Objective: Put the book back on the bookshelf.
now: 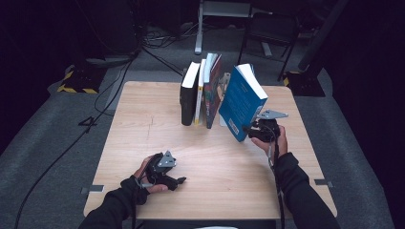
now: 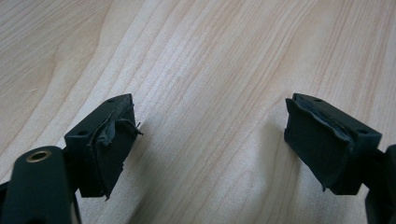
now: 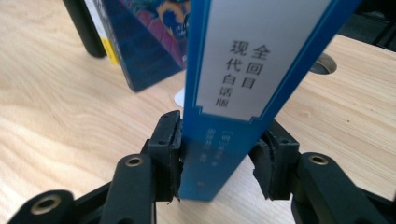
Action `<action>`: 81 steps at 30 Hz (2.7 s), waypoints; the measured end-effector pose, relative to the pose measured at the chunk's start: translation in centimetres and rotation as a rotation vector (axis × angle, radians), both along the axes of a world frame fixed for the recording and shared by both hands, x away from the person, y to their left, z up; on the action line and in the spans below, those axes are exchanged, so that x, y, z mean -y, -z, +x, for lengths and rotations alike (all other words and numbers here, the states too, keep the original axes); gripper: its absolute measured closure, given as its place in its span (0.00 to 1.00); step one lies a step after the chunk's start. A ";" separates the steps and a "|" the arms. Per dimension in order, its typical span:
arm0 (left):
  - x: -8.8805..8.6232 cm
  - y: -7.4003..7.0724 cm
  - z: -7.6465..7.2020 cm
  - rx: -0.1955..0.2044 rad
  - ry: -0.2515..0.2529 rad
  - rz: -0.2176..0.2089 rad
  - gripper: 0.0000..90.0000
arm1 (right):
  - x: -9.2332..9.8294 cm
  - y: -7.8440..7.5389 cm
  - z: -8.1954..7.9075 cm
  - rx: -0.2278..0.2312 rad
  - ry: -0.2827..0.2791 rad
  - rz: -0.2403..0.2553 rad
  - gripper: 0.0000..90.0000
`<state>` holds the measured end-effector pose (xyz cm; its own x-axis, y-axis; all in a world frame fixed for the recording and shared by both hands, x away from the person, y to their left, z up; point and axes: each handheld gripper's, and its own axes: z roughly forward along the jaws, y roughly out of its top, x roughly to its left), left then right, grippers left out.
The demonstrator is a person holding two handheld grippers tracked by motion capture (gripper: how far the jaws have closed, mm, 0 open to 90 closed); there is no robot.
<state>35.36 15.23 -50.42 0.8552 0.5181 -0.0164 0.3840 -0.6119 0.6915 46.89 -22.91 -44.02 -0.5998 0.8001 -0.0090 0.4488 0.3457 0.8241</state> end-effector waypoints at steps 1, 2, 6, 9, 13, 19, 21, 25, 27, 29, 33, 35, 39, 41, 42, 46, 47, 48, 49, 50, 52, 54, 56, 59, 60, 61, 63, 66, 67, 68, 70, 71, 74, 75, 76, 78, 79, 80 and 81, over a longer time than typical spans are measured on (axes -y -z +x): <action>0.0 0.0 0.0 0.000 0.001 0.001 0.19 | 0.0 0.0 0.0 0.003 0.003 0.002 0.64; 0.0 0.0 0.0 0.000 0.001 0.000 0.19 | -0.1 0.1 0.0 0.007 0.006 0.003 0.64; 0.1 0.0 0.0 0.000 0.004 -0.001 0.19 | -0.1 0.3 0.0 0.018 0.051 0.038 0.67; 0.2 0.0 0.0 -0.002 0.007 -0.004 0.19 | -0.6 0.6 -0.1 0.035 0.094 0.053 0.67; 0.3 0.0 0.1 0.000 0.014 -0.003 0.19 | -1.5 0.7 -0.2 0.057 0.142 0.054 0.68; 0.3 0.0 0.0 0.001 0.014 -0.002 0.19 | -2.8 1.0 0.0 0.087 0.232 0.056 0.68; 0.2 0.0 0.0 0.001 0.015 -0.001 0.19 | -2.9 0.9 0.0 0.078 0.262 0.067 0.68; 0.2 0.0 0.0 0.002 0.021 -0.001 0.19 | -3.0 0.9 -0.8 0.081 0.293 0.062 0.68; 0.2 0.0 -0.1 0.001 0.018 -0.001 0.19 | -3.1 1.0 -1.1 0.091 0.303 0.060 0.68; 0.2 0.0 -0.1 0.001 0.016 -0.001 0.19 | -3.4 1.1 -1.6 0.107 0.320 0.055 0.68; 0.2 0.0 -0.1 0.000 0.017 0.000 0.19 | -3.9 1.3 -1.6 0.123 0.330 0.060 0.68; 0.2 0.0 -0.1 0.001 0.017 0.000 0.19 | -4.1 1.3 -1.3 0.130 0.328 0.053 0.68; 0.2 0.0 -0.1 0.000 0.017 -0.001 0.19 | -4.6 1.5 -0.8 0.146 0.355 0.064 0.68; 0.2 0.0 -0.1 0.001 0.019 0.000 0.19 | -4.9 1.6 -0.5 0.150 0.378 0.075 0.68; 0.2 0.0 -0.1 0.000 0.019 -0.001 0.19 | -5.0 1.6 -0.3 0.146 0.382 0.080 0.68; 0.2 0.0 -0.1 0.000 0.022 -0.001 0.19 | -5.1 1.5 0.4 0.142 0.396 0.082 0.68; 0.2 0.0 -0.1 0.000 0.023 -0.001 0.19 | -5.2 1.5 0.5 0.139 0.397 0.079 0.68; 0.2 0.0 -0.1 0.000 0.023 -0.001 0.19 | -5.3 1.5 0.6 0.145 0.396 0.074 0.68; 0.2 0.0 -0.1 0.000 0.023 -0.001 0.19 | -5.4 1.5 0.6 0.148 0.394 0.067 0.68; 0.2 0.0 -0.1 0.000 0.023 -0.001 0.19 | -5.5 1.5 0.6 0.148 0.388 0.062 0.68; 0.3 0.0 -0.1 0.000 0.023 -0.001 0.19 | -5.7 1.5 0.7 0.149 0.381 0.057 0.68; 0.3 0.0 -0.1 -0.001 0.024 -0.002 0.19 | -5.9 1.5 0.8 0.154 0.372 0.047 0.68; 0.3 0.0 -0.1 0.000 0.028 -0.001 0.19 | -6.1 1.4 0.9 0.159 0.366 0.044 0.68; 0.3 0.0 -0.1 -0.001 0.026 -0.002 0.19 | -6.1 1.3 1.0 0.159 0.355 0.033 0.68; 0.3 0.0 -0.1 -0.001 0.025 -0.002 0.19 | -6.1 1.3 1.1 0.157 0.357 0.036 0.68; 0.3 0.0 -0.1 0.000 0.025 -0.002 0.19 | -6.0 1.3 1.1 0.153 0.353 0.037 0.68; 0.3 0.0 -0.1 0.000 0.025 -0.002 0.19 | -5.9 1.3 1.1 0.151 0.351 0.040 0.68; 0.3 0.0 -0.1 0.000 0.025 -0.002 0.19 | -5.4 1.4 0.8 0.144 0.351 0.045 0.67; 0.3 0.0 -0.1 0.000 0.025 -0.002 0.19 | -5.3 1.4 0.7 0.139 0.352 0.051 0.67; 0.3 0.0 -0.1 0.000 0.025 -0.002 0.19 | -5.2 1.4 0.7 0.138 0.354 0.051 0.67; 0.3 0.0 -0.1 0.000 0.025 -0.002 0.19 | -4.9 1.4 0.6 0.134 0.352 0.058 0.67; 0.3 0.0 -0.1 0.000 0.025 -0.002 0.19 | -4.8 1.4 0.6 0.133 0.348 0.058 0.66; 0.3 0.0 -0.1 0.000 0.025 -0.002 0.19 | -4.4 1.4 0.5 0.128 0.339 0.059 0.64; 0.3 0.0 -0.1 0.000 0.025 -0.002 0.19 | -4.2 1.4 0.4 0.119 0.332 0.054 0.62; 0.3 0.0 -0.1 0.000 0.025 -0.002 0.19 | -4.1 1.4 0.4 0.116 0.323 0.046 0.59; 0.3 0.0 -0.1 0.000 0.025 -0.002 0.19 | -3.7 1.3 0.2 0.119 0.308 0.049 0.57; 0.3 0.0 -0.1 0.000 0.025 -0.002 0.19 | -3.6 1.3 0.1 0.113 0.302 0.043 0.56; 0.3 0.0 -0.1 0.000 0.025 -0.002 0.19 | -3.5 1.3 0.1 0.112 0.293 0.044 0.56; 0.3 0.0 -0.1 -0.001 0.025 -0.003 0.19 | -3.3 1.2 0.0 0.111 0.289 0.046 0.55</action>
<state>35.23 14.93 -50.43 0.8680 0.4962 -0.0188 0.3691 -0.6195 0.6928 46.89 -19.58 -45.24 -0.3447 0.9385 -0.0212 0.4293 0.1777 0.8855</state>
